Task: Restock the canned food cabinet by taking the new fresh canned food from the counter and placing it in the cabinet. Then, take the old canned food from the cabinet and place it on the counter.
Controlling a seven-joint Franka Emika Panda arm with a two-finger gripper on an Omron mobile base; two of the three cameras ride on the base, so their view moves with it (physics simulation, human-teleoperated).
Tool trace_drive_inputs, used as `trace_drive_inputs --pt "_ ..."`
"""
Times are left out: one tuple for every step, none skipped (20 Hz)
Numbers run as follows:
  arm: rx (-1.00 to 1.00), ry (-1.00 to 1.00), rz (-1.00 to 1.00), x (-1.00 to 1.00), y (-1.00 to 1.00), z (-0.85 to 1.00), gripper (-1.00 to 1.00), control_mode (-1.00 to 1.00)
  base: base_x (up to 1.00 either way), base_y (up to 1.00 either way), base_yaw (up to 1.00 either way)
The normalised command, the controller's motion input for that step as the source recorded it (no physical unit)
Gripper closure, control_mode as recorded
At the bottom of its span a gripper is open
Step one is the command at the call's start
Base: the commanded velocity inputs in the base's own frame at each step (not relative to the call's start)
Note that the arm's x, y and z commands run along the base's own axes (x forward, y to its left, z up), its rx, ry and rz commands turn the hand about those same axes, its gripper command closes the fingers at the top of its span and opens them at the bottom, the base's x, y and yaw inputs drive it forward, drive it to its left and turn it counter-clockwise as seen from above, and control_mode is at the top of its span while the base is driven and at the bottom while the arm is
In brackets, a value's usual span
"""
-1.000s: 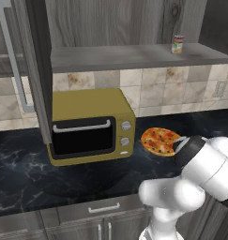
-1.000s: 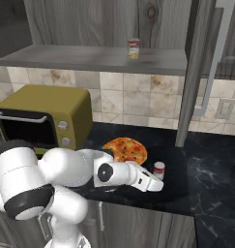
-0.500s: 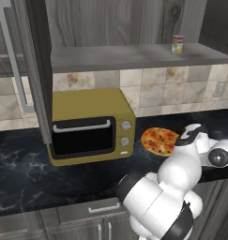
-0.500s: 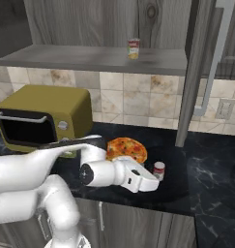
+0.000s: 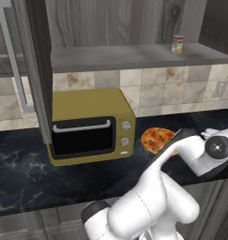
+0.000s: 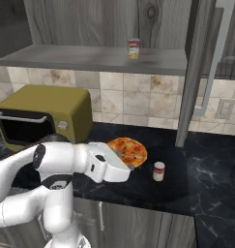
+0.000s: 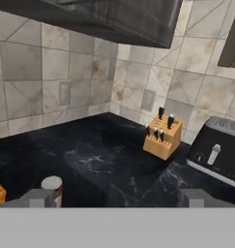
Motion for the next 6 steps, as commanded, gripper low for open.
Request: trace_drive_inputs --pt "0.0 0.0 0.0 -0.91 0.81 1.0 -1.0 -1.0 0.0 0.0 0.0" --pt "0.0 0.0 0.0 -0.91 0.79 1.0 -1.0 -1.0 0.0 0.0 0.0" --pt "0.0 0.0 0.0 -0.89 0.78 1.0 -1.0 -1.0 0.0 0.0 0.0" --pt "0.0 0.0 0.0 -0.88 0.76 1.0 -1.0 -1.0 0.0 0.0 0.0" --pt "0.0 0.0 0.06 -0.81 0.69 1.0 -1.0 -1.0 0.0 0.0 0.0" --pt "0.0 0.0 0.19 -0.75 0.34 1.0 -1.0 -1.0 0.0 0.0 0.0"
